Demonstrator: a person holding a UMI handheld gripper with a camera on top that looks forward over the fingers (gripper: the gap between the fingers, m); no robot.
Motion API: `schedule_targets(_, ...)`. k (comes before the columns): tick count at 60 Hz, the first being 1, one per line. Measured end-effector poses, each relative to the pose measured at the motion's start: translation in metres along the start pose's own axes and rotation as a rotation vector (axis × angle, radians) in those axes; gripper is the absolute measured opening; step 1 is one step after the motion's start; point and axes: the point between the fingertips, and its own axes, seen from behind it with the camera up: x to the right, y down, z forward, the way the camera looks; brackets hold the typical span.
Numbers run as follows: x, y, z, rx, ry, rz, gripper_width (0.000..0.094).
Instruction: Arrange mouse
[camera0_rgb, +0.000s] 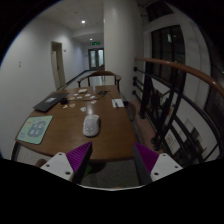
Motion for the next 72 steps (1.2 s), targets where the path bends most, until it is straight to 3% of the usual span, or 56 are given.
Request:
schedule_targets(18,-0.096,-0.009,0.107,-0.033,-0.120,-0.025,0.0828)
schedule_targets(31,-0.091,-0.035,0.179,-0.043,-0.030,-0.003,0.0813)
schedule_targets(32,-0.091,-0.035,0.182,-0.049,-0.027,0.006,0.0792)
schedule_targets(37,-0.085,-0.036,0.191,-0.047,0.011,0.003,0.0512)
schedule_targets(52,-0.085,-0.038,0.179,-0.013,0.034,0.027,0.0335)
schedule_targets(58,-0.115,-0.088,0.143,0.094,0.033,0.030,0.0331)
schedule_targets(66,-0.219,-0.166,0.079,0.245,-0.025,0.052,0.0332)
schedule_targets(72,-0.314,-0.178,0.059,0.282,-0.105,0.064,0.0339)
